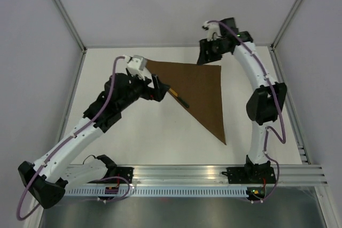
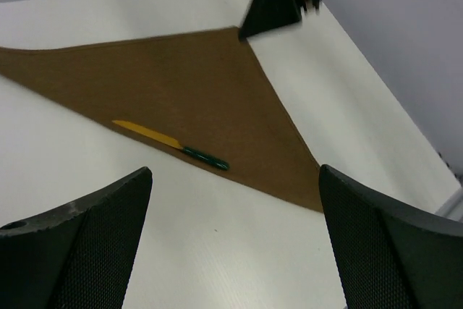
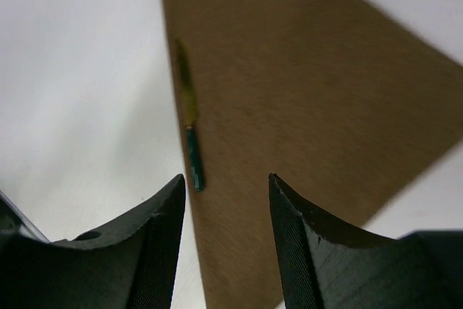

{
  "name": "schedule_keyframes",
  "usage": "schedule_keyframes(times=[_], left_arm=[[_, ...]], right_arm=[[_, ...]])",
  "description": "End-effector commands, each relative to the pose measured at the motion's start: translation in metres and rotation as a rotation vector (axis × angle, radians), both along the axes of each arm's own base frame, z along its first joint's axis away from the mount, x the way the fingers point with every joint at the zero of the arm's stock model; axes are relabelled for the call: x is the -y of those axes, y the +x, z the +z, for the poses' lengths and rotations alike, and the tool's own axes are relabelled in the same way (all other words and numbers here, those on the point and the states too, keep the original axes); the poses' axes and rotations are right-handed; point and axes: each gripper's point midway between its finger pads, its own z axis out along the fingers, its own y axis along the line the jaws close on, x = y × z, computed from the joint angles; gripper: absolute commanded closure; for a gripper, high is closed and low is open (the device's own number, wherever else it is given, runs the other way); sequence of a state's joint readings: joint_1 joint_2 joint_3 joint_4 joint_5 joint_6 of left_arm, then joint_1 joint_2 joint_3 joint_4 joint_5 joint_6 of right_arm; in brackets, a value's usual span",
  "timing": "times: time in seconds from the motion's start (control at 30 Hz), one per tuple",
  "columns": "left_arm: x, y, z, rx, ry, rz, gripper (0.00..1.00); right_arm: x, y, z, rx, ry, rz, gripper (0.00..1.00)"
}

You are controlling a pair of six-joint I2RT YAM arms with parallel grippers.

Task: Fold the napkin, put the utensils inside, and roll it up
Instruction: Fold the napkin

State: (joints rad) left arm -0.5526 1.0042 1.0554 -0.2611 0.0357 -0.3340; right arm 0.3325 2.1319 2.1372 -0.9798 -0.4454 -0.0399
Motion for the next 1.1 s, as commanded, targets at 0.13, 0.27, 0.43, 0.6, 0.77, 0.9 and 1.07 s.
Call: schedule_keyframes(times=[0.13, 0.27, 0.43, 0.6, 0.77, 0.9, 1.07], left_arm=[[0.108, -0.045, -0.058, 0.259, 0.288, -0.210, 0.01], [0.165, -0.074, -0.091, 0.410, 0.418, -0.305, 0.01], [0.215, -0.116, -0.124, 0.604, 0.523, -0.469, 0.01], [0.247, -0.136, -0.166, 0.705, 0.574, -0.579, 0.03], [0.268, -0.152, -0.193, 0.767, 0.601, -0.597, 0.06], [0.282, -0.160, -0.223, 0.785, 0.651, -0.619, 0.08], [0.295, -0.161, -0.247, 0.798, 0.681, -0.614, 0.12]], right_arm=[[0.141, 0.016, 0.048, 0.041, 0.163, -0.311, 0.44], [0.178, 0.007, 0.030, 0.026, 0.158, -0.383, 0.44], [0.208, 0.006, 0.026, 0.073, 0.138, -0.455, 0.44], [0.216, 0.005, 0.019, 0.067, 0.133, -0.473, 0.44], [0.220, 0.005, 0.018, 0.077, 0.128, -0.484, 0.45], [0.222, 0.004, 0.019, 0.086, 0.125, -0.487, 0.46], [0.223, 0.004, 0.016, 0.084, 0.124, -0.489, 0.47]])
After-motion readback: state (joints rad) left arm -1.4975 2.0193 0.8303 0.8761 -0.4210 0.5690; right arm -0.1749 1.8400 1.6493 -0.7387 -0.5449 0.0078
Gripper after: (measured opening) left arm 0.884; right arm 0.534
